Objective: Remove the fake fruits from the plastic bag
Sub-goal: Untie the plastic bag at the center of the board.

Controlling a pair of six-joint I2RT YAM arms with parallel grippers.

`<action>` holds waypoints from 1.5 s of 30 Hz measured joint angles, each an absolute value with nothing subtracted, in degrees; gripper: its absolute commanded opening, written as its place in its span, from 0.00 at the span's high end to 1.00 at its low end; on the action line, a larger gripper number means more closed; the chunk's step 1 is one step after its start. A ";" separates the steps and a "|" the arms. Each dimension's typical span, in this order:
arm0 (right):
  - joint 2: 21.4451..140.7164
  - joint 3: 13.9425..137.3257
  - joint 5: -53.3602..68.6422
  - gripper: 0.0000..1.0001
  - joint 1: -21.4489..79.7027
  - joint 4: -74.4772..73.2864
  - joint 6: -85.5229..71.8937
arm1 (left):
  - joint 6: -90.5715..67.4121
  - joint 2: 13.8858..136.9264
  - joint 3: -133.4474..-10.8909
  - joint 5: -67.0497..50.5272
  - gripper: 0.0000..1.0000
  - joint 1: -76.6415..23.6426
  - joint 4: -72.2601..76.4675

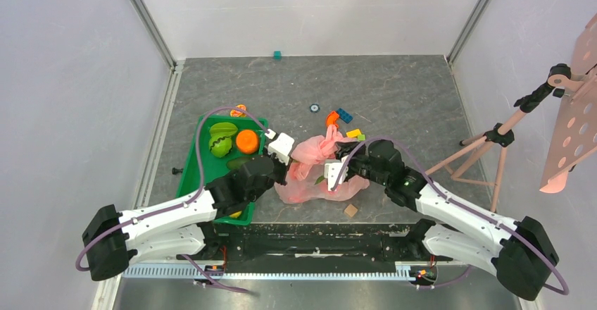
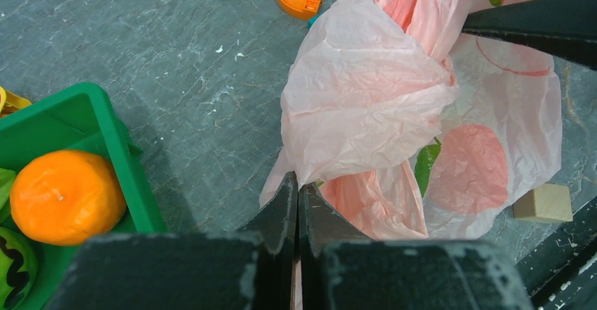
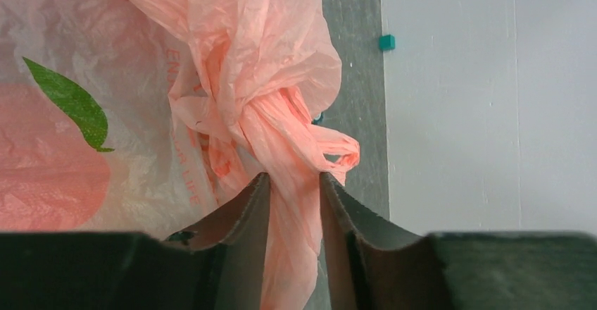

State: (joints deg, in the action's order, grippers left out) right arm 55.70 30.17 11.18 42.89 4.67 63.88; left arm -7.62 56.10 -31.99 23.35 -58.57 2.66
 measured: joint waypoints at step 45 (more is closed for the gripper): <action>37.89 21.06 -18.02 0.34 41.19 12.12 -9.52 | -11.31 45.15 -26.85 25.93 0.98 -56.60 -1.41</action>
